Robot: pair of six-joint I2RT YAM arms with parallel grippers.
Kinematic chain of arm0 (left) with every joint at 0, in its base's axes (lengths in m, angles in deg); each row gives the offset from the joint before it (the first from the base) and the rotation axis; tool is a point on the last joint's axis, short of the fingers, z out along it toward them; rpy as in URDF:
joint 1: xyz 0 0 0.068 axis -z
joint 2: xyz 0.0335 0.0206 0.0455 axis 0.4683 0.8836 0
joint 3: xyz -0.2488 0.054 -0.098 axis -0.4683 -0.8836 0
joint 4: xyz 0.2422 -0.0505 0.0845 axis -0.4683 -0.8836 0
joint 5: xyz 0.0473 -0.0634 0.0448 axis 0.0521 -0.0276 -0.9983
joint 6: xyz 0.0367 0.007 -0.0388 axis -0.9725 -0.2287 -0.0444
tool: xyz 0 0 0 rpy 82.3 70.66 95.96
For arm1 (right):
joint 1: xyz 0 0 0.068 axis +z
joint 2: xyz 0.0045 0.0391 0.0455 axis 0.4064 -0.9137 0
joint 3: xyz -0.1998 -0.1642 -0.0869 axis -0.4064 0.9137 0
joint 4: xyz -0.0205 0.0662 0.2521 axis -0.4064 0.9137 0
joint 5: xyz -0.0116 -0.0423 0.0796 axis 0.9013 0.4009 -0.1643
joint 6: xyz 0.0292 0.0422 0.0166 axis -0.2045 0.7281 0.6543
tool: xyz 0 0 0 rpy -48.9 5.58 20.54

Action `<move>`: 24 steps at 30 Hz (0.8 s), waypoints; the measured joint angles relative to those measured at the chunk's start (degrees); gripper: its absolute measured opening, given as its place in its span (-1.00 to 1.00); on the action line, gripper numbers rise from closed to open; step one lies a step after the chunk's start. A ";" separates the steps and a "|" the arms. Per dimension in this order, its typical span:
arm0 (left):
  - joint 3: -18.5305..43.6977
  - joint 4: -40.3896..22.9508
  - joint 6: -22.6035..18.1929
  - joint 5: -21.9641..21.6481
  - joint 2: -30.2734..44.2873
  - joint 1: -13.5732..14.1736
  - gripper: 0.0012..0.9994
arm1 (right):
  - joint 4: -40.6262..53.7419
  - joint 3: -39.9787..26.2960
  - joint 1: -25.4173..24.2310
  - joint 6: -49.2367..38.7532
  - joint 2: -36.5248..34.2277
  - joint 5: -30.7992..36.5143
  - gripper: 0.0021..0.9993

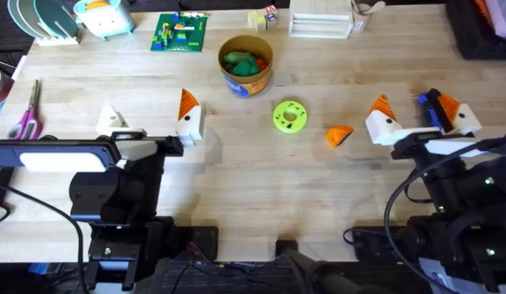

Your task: Pick up the gripper from the table and insert it into the empty holder that is missing its gripper. Then pick up a screw, insert it into the mounting hole, and use the screwdriver to tighten it. Finally, clean up the table by picking up the vegetable and placing it into the bucket.

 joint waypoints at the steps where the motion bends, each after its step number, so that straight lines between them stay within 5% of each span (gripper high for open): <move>1: 0.00 0.00 0.00 0.00 0.00 0.00 0.98 | 0.00 0.00 0.00 0.00 0.00 0.00 0.97; 12: 0.16 -1.72 -0.02 0.02 0.00 0.00 0.98 | -1.04 0.02 0.00 0.05 0.00 0.06 0.97; 17: 6.85 -15.79 -0.02 0.02 1.12 0.00 0.98 | 2.73 -2.89 0.00 3.19 -0.58 0.04 0.97; 24: 33.25 -41.58 -1.63 0.05 14.57 0.00 0.98 | 27.70 -24.03 0.00 5.79 -10.05 0.02 0.97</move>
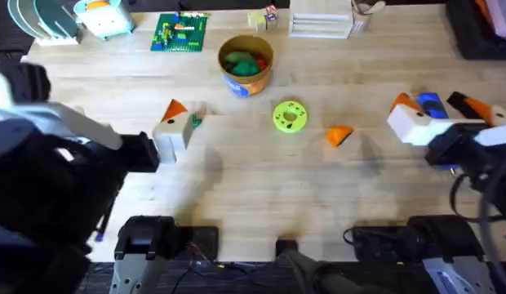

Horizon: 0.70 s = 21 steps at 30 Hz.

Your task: Pick up the gripper from the table and insert it into the empty holder that is missing its gripper. Then pick up a screw, insert it into the mounting hole, and use the screwdriver to tighten it. Finally, clean up the table by picking up the vegetable and placing it into the bucket.

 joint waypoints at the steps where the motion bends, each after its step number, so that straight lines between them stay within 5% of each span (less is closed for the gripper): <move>1: 4.31 -4.67 -0.33 0.04 2.95 0.00 0.98 | 3.52 -4.14 0.00 0.12 -2.03 -0.01 0.97; 7: 25.10 -25.17 -3.58 0.08 20.09 0.00 0.98 | 18.91 -23.72 0.00 0.36 -12.82 0.00 0.97; 15: 32.58 -30.77 -5.51 0.06 29.72 0.00 0.98 | 20.52 -28.30 0.00 0.33 -15.91 0.00 0.97; 18: 32.58 -30.83 -6.01 0.10 30.48 0.00 0.31 | 20.54 -28.30 0.00 0.36 -15.91 0.02 0.97; 21: 32.58 -30.45 -6.21 0.11 30.63 0.00 -0.68 | 20.54 -28.30 0.00 0.36 -15.91 0.02 0.97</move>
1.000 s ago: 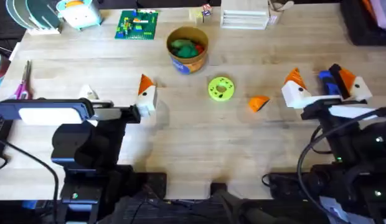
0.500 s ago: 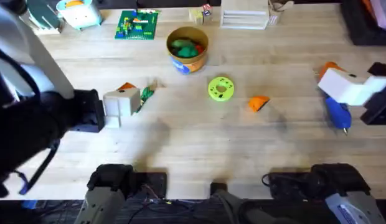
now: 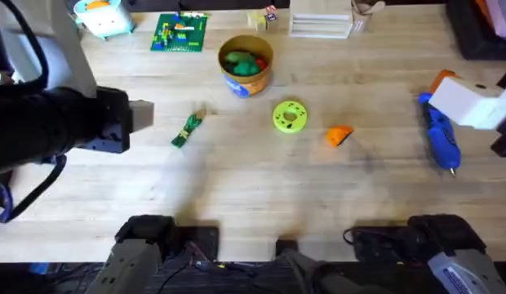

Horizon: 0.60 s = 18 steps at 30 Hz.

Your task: Pick up the gripper from the table and insert it into the empty holder that is missing its gripper. Then pick up a screw, insert it into the mounting hole, and use the screwdriver to tighten it. Finally, clean up the table by picking up the vegetable and placing it into the bucket.

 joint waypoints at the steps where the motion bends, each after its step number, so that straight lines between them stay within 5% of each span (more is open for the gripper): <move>1: 0.00 0.46 -0.46 -0.11 0.00 0.00 -0.74 | 0.02 0.00 0.00 0.00 0.00 -0.02 0.97; 6: 0.00 5.96 2.54 0.49 0.00 0.00 0.81 | 0.48 0.00 0.00 0.00 0.00 -0.02 0.97; 7: 0.00 7.73 4.18 1.05 0.00 0.00 0.92 | 0.48 0.00 0.00 0.00 0.00 -0.02 0.97; 13: 0.02 17.30 16.41 4.88 0.00 0.00 0.98 | 0.48 0.00 0.00 0.00 0.00 0.00 0.97; 18: 0.02 19.14 29.28 6.29 0.00 0.00 0.98 | 0.50 0.00 0.00 0.00 0.00 -0.02 0.97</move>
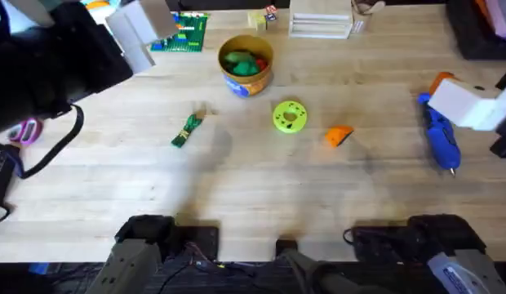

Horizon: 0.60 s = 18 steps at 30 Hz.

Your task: Pick up the gripper from the table and insert it into the empty holder that is missing its gripper. Then pick up a screw, insert it into the mounting hole, and use the screwdriver to tighten it. Finally, clean up the table by picking up the vegetable and placing it into the bucket.

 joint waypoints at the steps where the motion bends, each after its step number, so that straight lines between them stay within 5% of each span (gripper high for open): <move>1: 0.00 -0.79 2.34 0.19 0.00 0.00 0.98 | 0.00 0.00 0.00 -0.01 0.00 0.01 0.97; 6: 0.00 -6.91 9.36 0.84 0.00 0.00 0.98 | 0.00 0.00 0.00 0.00 0.00 0.02 0.97; 9: -0.01 -6.79 9.81 0.83 0.01 0.00 0.98 | 0.00 0.00 0.00 -0.01 0.00 0.01 0.97; 13: -0.53 3.90 4.49 2.26 0.04 0.00 0.98 | 0.02 0.00 -0.01 -0.01 0.00 0.00 0.97; 18: -7.47 21.06 -6.77 7.37 -1.09 2.15 0.98 | 0.02 0.00 0.00 0.00 0.00 0.00 0.97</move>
